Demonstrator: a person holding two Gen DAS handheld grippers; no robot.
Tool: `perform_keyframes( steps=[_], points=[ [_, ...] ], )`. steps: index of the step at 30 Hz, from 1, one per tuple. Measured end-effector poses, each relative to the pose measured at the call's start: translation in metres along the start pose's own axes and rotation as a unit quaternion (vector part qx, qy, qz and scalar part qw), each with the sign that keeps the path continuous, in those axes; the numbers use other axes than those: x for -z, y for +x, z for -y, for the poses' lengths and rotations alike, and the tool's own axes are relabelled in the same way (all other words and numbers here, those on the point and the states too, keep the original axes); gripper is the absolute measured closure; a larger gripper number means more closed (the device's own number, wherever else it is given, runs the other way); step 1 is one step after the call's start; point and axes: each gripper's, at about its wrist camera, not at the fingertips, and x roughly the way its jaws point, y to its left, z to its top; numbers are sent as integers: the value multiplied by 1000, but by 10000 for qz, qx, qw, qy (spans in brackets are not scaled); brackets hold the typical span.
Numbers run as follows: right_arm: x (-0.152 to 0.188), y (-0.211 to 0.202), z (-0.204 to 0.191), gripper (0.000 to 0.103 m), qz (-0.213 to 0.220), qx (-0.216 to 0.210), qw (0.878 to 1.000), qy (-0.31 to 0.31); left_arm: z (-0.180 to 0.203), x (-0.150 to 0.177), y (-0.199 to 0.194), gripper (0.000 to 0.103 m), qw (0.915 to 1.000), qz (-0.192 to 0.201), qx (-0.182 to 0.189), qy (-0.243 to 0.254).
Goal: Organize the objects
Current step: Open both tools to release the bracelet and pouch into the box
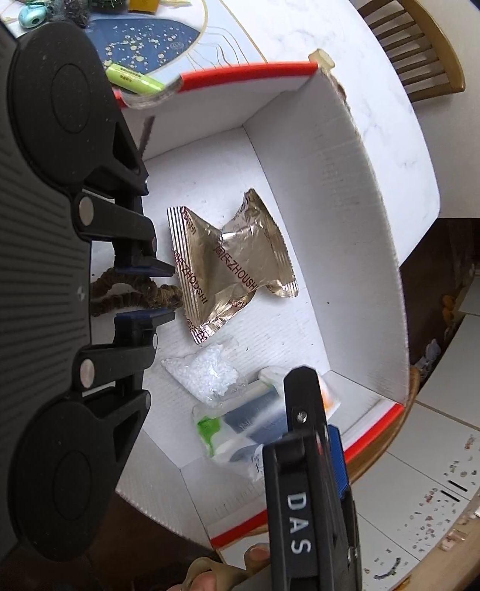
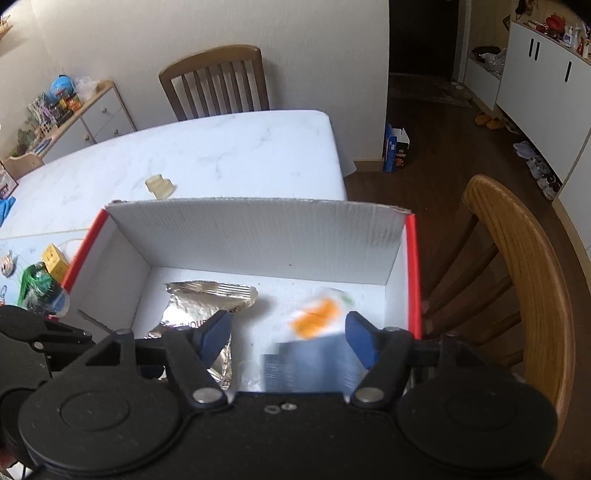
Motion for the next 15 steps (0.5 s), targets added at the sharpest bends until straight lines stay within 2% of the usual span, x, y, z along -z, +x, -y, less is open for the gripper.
perform_keyframes(
  steps=[6,15],
  points=[
    [3,-28,-5,28,194,-72,9998,-75,-2,6,-26,86,9996,222,148,-36],
    [13,-65,-28,25,425,-166,9988,-173,-17,27,-83,86,9962,783,372,12]
  ],
)
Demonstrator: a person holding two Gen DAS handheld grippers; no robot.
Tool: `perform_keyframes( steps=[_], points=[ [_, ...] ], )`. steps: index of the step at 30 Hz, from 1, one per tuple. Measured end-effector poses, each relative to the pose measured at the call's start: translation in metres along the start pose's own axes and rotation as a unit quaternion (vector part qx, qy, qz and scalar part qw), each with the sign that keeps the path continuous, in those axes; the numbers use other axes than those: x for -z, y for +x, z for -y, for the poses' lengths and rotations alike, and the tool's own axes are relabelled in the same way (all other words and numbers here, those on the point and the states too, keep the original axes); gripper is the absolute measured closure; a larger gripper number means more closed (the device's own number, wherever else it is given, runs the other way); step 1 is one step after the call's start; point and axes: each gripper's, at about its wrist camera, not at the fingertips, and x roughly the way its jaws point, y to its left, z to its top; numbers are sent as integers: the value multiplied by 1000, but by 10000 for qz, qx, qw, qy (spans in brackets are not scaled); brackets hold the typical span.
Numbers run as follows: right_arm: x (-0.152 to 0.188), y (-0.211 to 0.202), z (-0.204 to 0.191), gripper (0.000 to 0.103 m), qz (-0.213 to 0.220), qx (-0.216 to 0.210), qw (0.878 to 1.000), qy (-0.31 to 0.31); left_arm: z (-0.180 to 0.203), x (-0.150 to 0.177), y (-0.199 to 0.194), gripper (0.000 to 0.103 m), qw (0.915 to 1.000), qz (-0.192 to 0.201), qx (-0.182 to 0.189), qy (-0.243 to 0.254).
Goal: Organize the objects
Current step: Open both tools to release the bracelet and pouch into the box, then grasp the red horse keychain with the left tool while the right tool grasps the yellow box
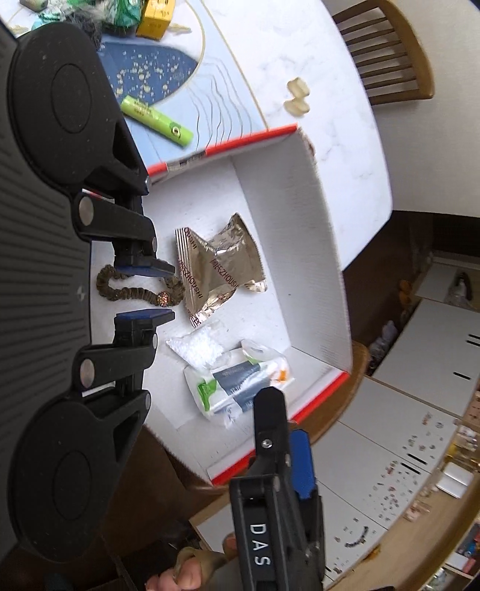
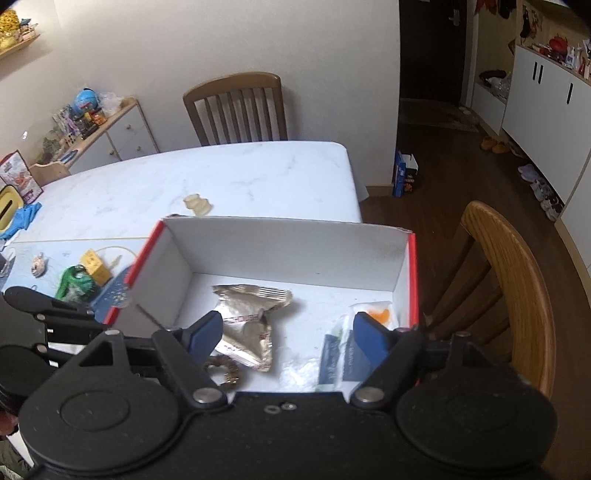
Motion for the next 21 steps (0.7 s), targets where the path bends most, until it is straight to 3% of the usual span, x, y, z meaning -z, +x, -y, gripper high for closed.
perform_keyframes(
  steps=[9,14,15,17,18,19,21],
  points=[
    [8,-24,-41,24,309,-218,9993,8,-26,17,-62,86,9981,610,-14,20],
    [9,-30,-76,23,421,-325,9984,-165,-58,35,-97,85,9952,931,-253,-160],
    [9,-30,-84,23,438,-352,9982,-208,-66,39,-104,83,9944,990,-285,-235],
    [8,-29,-101,23,455,-401,9978,-271,-83,49,-117,65,9920,1130,-389,-413],
    [8,-28,-109,23,453,-442,9976,-287,-92,54,-124,44,9900,1223,-480,-508],
    [7,-26,-117,23,443,-495,9973,-309,-101,61,-131,31,9876,1339,-565,-587],
    [6,-23,-132,23,443,-592,9966,-353,-117,72,-144,30,9840,1498,-691,-677]
  ],
)
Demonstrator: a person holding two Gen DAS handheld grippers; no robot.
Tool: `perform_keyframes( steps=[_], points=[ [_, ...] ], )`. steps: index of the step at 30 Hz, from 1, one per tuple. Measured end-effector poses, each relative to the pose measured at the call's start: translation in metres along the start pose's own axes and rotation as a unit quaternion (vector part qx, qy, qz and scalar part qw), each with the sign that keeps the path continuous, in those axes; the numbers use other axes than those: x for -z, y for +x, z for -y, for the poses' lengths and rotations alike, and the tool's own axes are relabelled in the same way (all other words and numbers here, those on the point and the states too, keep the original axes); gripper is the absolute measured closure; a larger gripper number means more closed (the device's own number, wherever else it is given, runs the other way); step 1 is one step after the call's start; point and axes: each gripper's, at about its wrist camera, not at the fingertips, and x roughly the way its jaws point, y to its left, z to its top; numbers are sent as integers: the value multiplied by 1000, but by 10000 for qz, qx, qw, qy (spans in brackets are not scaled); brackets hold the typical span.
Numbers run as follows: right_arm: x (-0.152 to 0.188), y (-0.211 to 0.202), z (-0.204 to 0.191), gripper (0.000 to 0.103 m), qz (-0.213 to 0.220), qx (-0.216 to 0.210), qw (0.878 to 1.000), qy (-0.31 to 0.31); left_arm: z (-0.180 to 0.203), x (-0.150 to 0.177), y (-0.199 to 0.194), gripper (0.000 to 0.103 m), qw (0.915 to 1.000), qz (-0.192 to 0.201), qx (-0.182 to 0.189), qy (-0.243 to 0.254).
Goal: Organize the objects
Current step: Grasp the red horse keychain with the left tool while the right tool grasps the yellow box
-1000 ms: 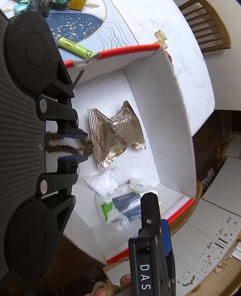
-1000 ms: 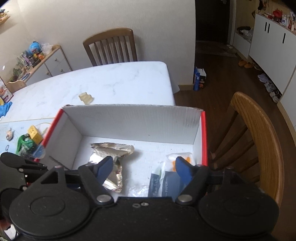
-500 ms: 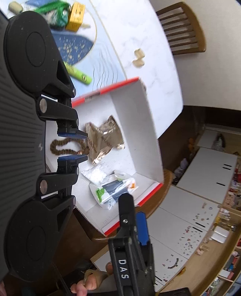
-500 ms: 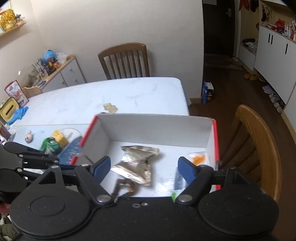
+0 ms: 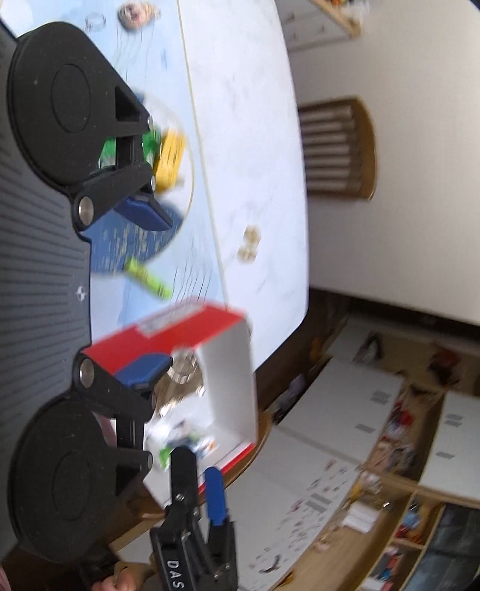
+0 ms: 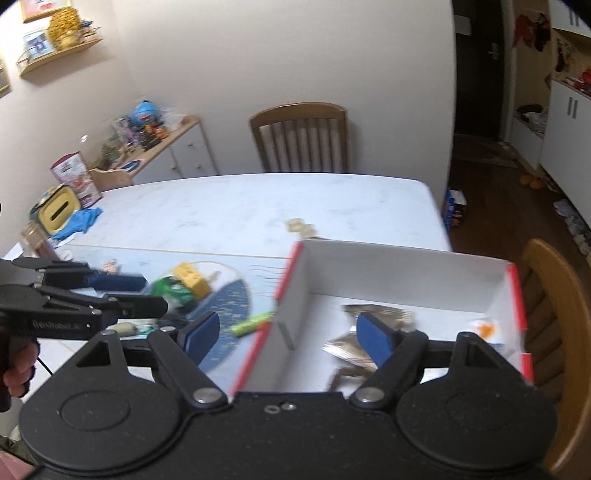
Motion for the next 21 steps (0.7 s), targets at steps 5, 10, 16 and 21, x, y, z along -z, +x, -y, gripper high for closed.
perform_keyframes(
  steps=[5,10,16,21],
  points=[
    [-6,18,-41,23,-43,-226,9997,-113,-52,12,-24,21,9989,81,-302,-344],
    [-12,40,-81,19,-121,-310,9992,-233,-100,31,-46,11,9965,137,-605,-567],
    [-15,75,-115,18,-291,-242,9986,-373,-151,58,-58,0,9946,196,-770,-672],
    [-18,107,-137,18,-470,-103,9980,-406,-191,78,-55,0,9926,157,-700,-975]
  ],
)
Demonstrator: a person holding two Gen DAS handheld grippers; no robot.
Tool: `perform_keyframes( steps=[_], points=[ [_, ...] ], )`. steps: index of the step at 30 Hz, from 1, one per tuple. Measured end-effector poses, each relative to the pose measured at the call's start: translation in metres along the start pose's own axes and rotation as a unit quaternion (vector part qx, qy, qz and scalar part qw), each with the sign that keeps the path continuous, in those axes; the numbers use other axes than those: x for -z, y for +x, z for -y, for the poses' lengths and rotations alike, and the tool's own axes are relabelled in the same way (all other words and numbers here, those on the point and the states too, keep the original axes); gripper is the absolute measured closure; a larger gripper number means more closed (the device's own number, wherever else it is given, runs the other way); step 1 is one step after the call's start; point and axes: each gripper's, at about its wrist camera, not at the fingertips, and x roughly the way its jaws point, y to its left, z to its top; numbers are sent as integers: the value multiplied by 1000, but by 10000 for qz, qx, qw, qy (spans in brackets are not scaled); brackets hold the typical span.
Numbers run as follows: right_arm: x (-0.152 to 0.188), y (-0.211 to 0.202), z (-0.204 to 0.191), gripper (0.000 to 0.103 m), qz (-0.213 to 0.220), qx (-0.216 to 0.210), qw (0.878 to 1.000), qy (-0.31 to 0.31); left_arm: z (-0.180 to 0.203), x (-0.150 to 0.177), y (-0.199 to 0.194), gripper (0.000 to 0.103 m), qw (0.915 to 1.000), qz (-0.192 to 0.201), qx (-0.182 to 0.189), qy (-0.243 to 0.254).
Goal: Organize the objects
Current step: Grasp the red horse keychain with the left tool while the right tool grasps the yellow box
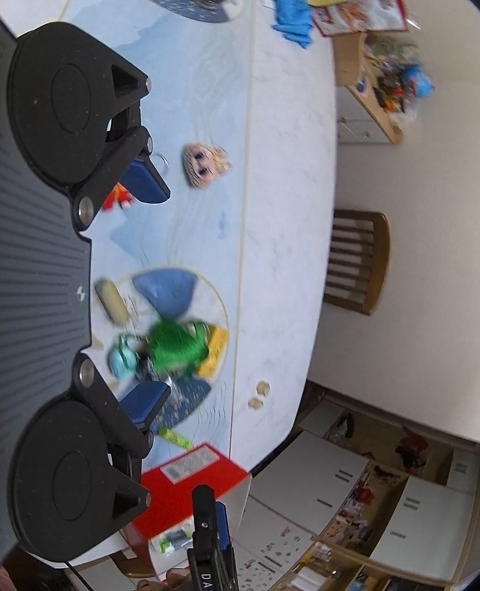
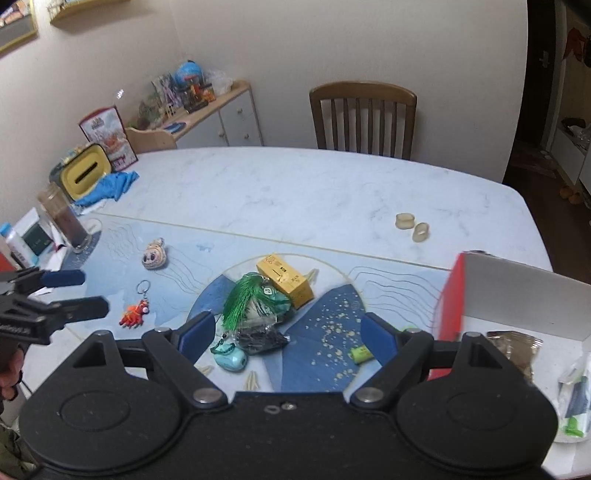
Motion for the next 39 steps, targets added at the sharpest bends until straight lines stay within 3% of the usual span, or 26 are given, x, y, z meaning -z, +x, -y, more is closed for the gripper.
perform_keyframes(
  steps=[7,16,23,25,35,39],
  points=[
    [-11,42,-26,19,-224,232,9993,-175,-47,17,24,0,9988,-347,-272,-204],
    [-37,91,-29,22,-454,606,9969,-217,-74,39,48,0,9976,-490,-475,-72],
    [-49,129,-17,26,-780,744,9942,31,-75,49,62,0,9971,-493,-578,81],
    [-52,140,-15,32,-882,764,9931,71,-75,50,66,0,9970,-473,-592,122],
    [-59,188,-23,44,-1245,653,9901,9,-74,47,78,2,9966,-483,-663,89],
    [-60,198,-20,49,-1287,598,9899,25,-74,48,81,10,9962,-528,-691,81]
  ],
)
